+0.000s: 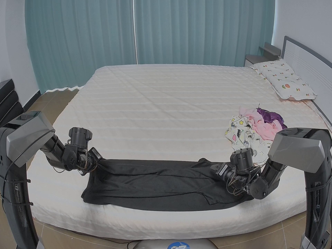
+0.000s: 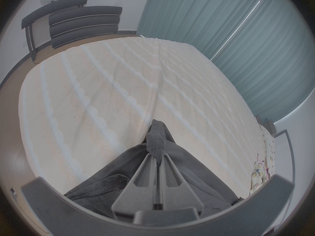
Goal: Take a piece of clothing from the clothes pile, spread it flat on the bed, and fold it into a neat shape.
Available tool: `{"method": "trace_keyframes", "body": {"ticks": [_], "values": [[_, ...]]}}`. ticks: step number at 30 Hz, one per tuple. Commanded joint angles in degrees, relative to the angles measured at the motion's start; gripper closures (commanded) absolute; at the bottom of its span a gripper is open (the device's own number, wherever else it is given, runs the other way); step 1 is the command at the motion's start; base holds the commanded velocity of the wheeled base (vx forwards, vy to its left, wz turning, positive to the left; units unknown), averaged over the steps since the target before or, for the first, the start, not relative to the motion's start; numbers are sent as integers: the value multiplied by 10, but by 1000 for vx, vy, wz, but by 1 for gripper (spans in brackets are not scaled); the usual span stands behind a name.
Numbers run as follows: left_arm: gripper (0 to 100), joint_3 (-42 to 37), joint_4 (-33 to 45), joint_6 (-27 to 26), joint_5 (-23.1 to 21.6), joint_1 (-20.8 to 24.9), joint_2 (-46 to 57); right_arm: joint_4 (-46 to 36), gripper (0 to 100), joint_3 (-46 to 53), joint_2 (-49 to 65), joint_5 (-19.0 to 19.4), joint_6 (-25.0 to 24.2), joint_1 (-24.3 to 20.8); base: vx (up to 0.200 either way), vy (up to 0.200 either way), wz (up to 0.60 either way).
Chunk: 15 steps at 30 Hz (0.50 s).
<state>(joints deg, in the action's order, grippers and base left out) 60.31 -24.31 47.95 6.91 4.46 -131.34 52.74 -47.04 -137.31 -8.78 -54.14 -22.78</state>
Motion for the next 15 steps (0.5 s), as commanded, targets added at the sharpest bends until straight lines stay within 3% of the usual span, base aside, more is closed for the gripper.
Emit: {"method": "trace_keyframes", "body": {"ticks": [1, 15], "values": [[100, -1, 0, 0, 0, -1, 1, -1, 100, -2, -4, -15, 2, -7, 0, 0, 0], [100, 3, -10, 0, 0, -4, 5, 28, 100, -13, 52, -19, -2, 36, 0, 0, 0]]}}
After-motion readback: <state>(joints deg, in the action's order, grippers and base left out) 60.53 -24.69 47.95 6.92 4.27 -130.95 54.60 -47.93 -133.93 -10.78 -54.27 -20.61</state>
